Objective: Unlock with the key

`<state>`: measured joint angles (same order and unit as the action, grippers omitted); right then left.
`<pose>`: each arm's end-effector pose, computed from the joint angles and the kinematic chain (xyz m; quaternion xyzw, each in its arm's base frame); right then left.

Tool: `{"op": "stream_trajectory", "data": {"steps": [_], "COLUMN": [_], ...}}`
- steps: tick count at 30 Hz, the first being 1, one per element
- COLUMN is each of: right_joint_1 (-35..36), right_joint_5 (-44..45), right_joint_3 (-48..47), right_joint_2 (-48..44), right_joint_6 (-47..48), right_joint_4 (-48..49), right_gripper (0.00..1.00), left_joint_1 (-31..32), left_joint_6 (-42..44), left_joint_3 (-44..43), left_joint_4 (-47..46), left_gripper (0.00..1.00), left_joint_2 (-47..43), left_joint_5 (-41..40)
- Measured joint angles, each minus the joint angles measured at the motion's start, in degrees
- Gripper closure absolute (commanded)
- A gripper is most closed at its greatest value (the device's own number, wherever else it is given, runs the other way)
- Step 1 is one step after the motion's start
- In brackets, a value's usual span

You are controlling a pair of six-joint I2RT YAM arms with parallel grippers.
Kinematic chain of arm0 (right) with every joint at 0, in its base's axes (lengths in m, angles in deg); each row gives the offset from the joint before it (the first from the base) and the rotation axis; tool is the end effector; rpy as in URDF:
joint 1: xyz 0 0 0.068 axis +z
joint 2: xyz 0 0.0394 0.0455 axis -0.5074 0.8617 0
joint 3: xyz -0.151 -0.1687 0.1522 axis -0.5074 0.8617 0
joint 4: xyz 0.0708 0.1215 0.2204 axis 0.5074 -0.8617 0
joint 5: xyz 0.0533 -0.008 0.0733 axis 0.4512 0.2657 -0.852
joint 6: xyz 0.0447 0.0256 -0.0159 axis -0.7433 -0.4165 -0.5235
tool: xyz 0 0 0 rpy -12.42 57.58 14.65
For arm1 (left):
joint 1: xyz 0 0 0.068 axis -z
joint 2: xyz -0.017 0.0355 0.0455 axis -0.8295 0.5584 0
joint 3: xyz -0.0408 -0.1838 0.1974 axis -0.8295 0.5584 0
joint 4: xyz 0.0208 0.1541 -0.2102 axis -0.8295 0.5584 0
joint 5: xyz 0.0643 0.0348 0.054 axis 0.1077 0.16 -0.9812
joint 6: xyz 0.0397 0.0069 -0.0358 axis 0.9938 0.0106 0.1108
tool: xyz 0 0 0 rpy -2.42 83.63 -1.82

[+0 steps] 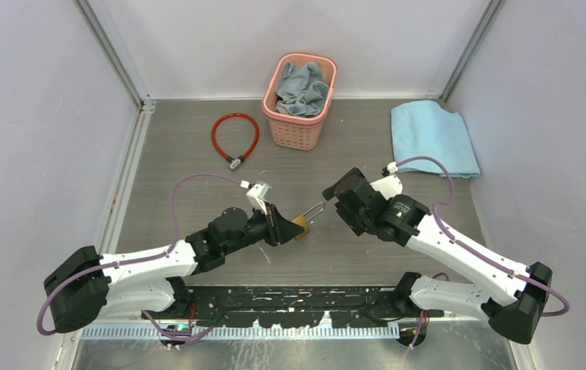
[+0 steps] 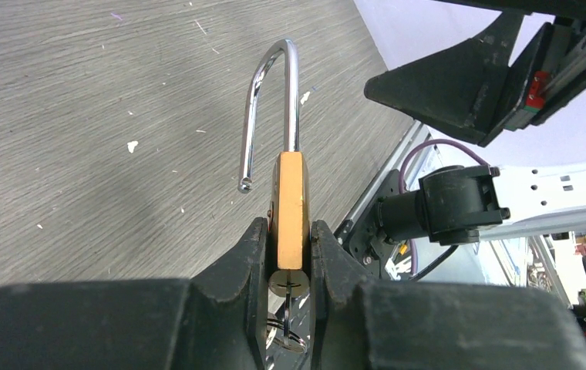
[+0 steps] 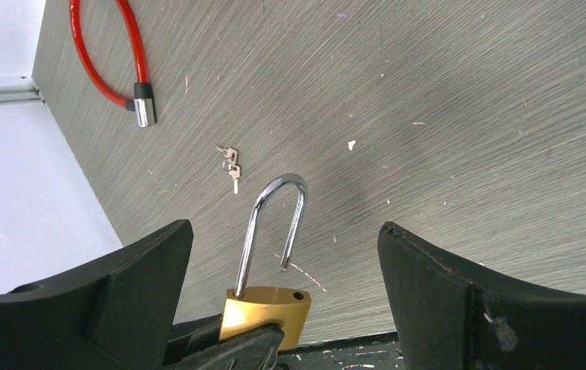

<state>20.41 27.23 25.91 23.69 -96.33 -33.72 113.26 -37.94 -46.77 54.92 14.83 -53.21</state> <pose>0.1368 0.1417 0.3062 0.3667 0.8434 0.2163 0.3278 0.1279 -0.2004 0.2221 0.0761 0.7726 -0.5056 0.3764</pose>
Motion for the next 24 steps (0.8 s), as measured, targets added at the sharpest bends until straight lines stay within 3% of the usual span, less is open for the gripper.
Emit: {"op": "stream_trajectory", "data": {"steps": [9,15,24], "right_joint_1": [-0.4,-0.4,-0.4], "right_joint_5": [-2.0,-5.6,-6.0], "right_joint_3": [0.0,1.0,1.8], "right_joint_2": [2.8,7.0,8.0], "right_joint_6": [-0.7,-1.5,-1.8], "right_joint_4": [0.2,3.2,4.7], "right_gripper": [0.18,0.41,0.46], "left_joint_1": [0.0,0.0,0.0], "left_joint_6": [1.4,1.5,1.6], "left_joint_3": [0.0,0.0,0.0], "left_joint_4": [1.0,1.0,1.0], "left_gripper": [1.0,1.0,1.0], "left_joint_2": [-1.0,-1.0,-1.0], "left_joint_5": [1.8,2.7,3.1]}}
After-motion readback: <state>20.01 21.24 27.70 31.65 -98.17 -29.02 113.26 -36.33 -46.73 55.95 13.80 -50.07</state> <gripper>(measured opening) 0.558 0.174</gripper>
